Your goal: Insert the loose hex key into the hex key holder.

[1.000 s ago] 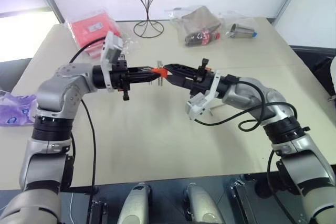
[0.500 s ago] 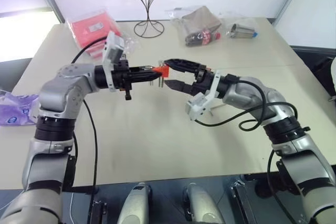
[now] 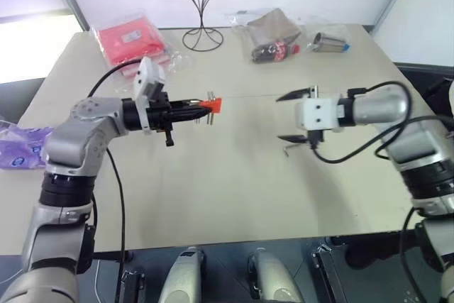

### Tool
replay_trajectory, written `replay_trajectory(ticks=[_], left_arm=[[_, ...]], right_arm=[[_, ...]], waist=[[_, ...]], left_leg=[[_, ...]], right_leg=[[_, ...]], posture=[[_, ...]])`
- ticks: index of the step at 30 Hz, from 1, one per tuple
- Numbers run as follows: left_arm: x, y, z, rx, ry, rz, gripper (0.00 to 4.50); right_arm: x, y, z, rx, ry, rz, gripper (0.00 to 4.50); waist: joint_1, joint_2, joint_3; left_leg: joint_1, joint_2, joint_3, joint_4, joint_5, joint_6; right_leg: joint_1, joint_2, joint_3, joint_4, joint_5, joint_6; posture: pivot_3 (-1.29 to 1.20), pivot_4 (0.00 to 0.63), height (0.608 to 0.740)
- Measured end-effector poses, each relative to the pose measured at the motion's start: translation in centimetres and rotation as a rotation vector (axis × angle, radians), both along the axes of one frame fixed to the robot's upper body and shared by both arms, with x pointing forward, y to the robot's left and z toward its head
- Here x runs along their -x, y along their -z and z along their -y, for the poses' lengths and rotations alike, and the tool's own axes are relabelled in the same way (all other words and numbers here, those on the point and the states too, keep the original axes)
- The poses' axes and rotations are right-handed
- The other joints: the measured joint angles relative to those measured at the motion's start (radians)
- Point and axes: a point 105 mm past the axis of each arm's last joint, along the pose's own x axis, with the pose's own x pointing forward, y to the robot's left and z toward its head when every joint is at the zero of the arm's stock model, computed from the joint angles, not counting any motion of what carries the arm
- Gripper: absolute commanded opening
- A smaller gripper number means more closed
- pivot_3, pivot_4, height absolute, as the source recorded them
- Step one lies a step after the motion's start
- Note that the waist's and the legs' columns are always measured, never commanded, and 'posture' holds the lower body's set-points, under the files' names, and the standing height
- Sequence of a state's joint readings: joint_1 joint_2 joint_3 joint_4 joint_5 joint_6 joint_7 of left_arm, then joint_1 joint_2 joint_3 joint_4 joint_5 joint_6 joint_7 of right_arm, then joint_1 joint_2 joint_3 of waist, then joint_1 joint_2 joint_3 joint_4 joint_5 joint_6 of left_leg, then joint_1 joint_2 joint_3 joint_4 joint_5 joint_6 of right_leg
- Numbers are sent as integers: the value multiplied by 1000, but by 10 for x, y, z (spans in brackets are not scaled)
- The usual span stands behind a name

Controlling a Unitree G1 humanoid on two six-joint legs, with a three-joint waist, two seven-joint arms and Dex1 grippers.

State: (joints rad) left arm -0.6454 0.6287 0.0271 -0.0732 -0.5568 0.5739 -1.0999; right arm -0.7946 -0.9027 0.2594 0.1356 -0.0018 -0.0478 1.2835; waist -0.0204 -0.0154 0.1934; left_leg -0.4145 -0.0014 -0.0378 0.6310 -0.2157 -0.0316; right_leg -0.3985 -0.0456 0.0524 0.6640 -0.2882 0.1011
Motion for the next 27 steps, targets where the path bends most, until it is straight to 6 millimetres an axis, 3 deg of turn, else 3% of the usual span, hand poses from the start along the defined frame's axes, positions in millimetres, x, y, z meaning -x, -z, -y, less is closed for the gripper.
replay_trajectory(ticks=[5,12,17,27], left_arm=[[6,3,1,12,-35,17,0],[10,4,1,30,-80,30,0],[14,6,1,36,-97,20,0],[16,6,0,38,-118,17,0]], right_arm=[[-14,3,17,72,75,-111,4480],[-41,58,21,137,193,-264,4480],[-55,61,25,154,231,-238,4480],[-59,69,27,170,235,-262,4480]], waist=[[-5,0,0],[0,0,0],[2,0,0],[0,0,0]], left_leg=[[3,1,1,-1,0,0],[2,0,2,-1,0,0],[2,0,2,-1,0,0],[3,-1,2,-1,0,0]], right_leg=[[1,1,0,0,0,0],[1,0,1,0,0,0],[1,-1,1,0,0,0],[2,0,1,0,0,0]], posture=[[0,150,740],[0,150,740],[0,150,740],[0,150,740]])
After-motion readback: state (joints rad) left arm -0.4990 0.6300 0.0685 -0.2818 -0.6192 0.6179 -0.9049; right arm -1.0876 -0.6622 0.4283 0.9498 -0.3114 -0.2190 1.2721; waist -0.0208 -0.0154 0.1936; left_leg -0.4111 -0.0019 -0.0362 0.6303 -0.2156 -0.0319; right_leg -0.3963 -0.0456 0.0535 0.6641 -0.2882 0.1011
